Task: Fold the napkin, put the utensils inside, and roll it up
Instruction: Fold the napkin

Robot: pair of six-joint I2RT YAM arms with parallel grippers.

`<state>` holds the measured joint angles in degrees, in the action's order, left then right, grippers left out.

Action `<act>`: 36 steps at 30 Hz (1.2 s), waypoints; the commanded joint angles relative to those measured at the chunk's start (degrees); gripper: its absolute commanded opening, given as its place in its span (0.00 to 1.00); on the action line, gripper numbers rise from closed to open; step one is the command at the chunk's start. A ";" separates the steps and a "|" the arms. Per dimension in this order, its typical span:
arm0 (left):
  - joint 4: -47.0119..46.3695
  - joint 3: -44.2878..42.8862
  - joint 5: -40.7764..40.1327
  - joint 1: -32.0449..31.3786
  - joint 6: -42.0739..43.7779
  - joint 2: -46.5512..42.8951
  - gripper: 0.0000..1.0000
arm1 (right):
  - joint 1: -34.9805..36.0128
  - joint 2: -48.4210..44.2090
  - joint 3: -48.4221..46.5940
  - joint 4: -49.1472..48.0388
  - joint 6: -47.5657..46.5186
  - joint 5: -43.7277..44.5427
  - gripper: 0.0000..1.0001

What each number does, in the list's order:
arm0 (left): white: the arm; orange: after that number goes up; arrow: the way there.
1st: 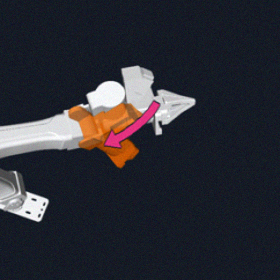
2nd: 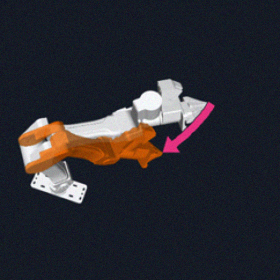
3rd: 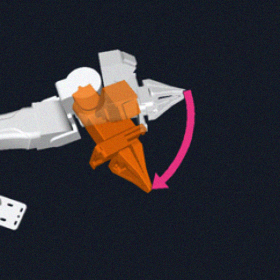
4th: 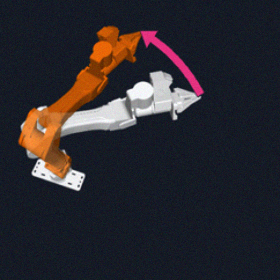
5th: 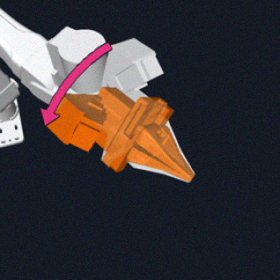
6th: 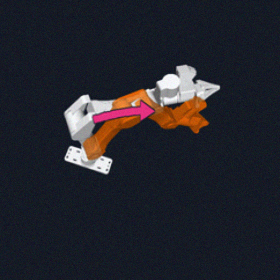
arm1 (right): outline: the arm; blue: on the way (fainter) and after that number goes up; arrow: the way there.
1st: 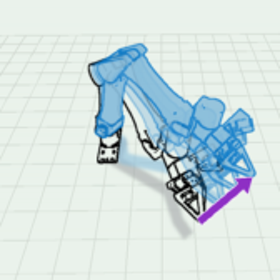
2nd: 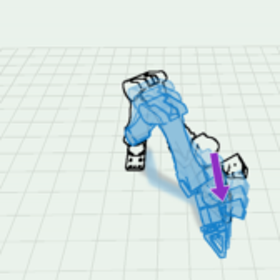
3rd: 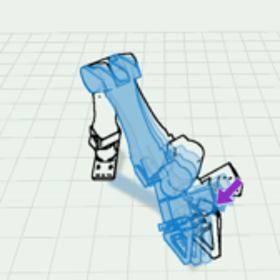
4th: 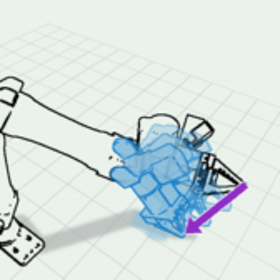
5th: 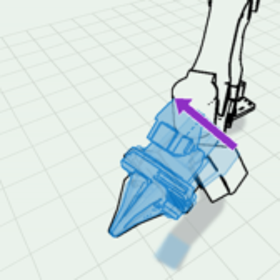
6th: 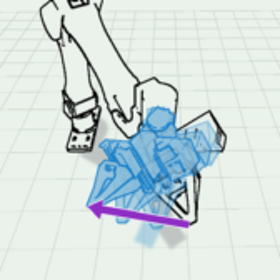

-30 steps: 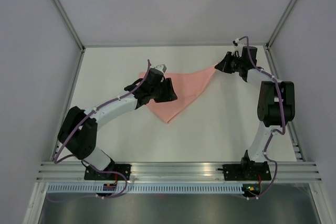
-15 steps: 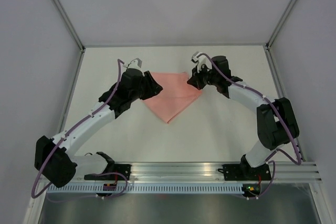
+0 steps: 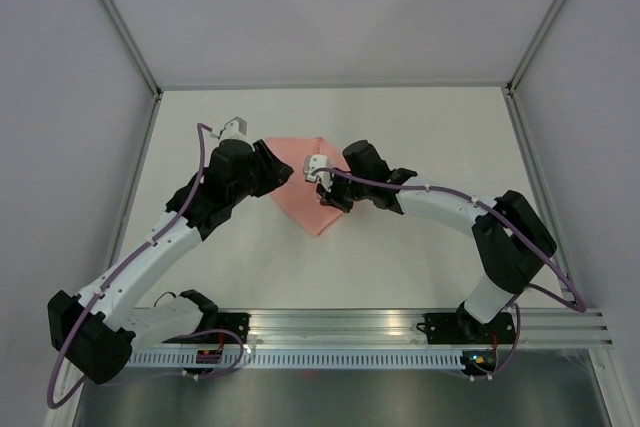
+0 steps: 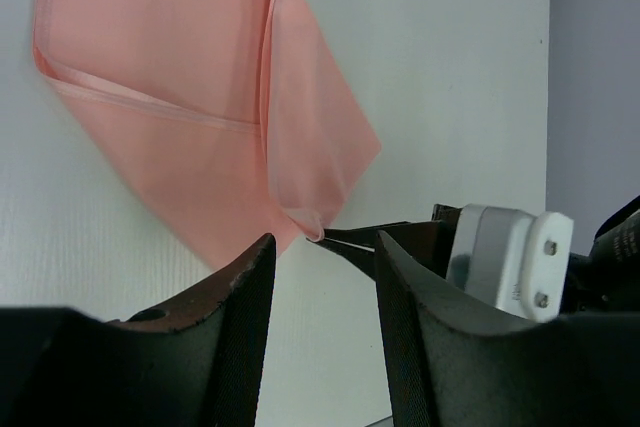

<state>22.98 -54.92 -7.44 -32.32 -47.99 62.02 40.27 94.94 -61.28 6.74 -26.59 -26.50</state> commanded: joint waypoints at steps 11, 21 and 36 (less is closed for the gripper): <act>0.75 3.67 -0.38 0.76 -1.67 -3.40 0.54 | 5.70 5.43 0.37 0.90 -5.58 3.04 0.06; -1.27 6.84 -0.73 0.85 -3.07 -3.05 0.59 | 5.87 4.65 0.46 3.89 -6.11 -0.48 0.41; -10.77 17.21 -7.58 4.98 -14.59 5.82 0.17 | -8.44 7.18 -13.85 7.14 8.20 7.41 0.40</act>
<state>16.95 -38.52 -12.03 -28.36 -57.17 65.89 35.92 100.84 -70.30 14.83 -24.49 -23.83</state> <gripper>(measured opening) 0.203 0.412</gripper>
